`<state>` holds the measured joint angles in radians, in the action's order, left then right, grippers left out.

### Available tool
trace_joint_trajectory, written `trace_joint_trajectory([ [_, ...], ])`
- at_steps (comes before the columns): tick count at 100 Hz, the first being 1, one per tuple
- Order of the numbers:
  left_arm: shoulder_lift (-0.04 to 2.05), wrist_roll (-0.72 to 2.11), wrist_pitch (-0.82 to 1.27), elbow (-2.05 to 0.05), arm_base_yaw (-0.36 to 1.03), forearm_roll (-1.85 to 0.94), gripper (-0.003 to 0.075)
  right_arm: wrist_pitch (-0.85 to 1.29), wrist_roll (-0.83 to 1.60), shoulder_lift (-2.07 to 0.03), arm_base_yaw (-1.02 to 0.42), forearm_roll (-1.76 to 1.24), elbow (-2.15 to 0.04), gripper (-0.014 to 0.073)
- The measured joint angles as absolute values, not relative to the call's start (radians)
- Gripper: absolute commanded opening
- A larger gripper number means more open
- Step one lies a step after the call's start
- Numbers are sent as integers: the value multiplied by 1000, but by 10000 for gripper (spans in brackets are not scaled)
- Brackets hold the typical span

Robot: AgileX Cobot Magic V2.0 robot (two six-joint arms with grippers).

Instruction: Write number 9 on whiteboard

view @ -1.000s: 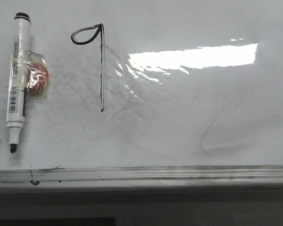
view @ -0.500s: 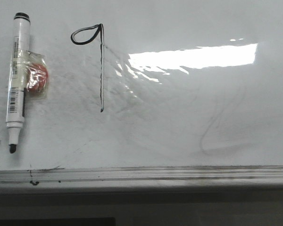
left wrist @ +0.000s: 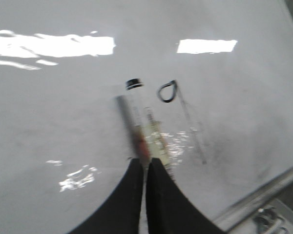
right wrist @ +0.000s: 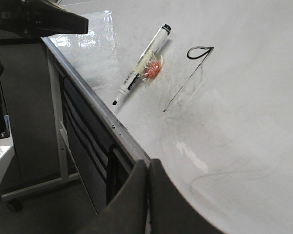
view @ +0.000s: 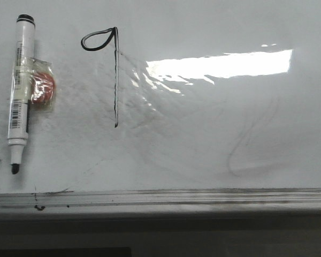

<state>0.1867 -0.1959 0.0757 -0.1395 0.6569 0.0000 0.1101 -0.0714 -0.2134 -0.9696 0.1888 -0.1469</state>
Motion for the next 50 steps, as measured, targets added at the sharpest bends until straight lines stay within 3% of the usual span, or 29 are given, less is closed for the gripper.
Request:
trace_joint_trajectory([
  [32,-5,-196,52,-8,217,0,-20,110,-71,-213,-970,189,-147,-63],
  [50,-5,-179,78,-8,77,5,-20,110,-71,-213,-970,189,-147,-63],
])
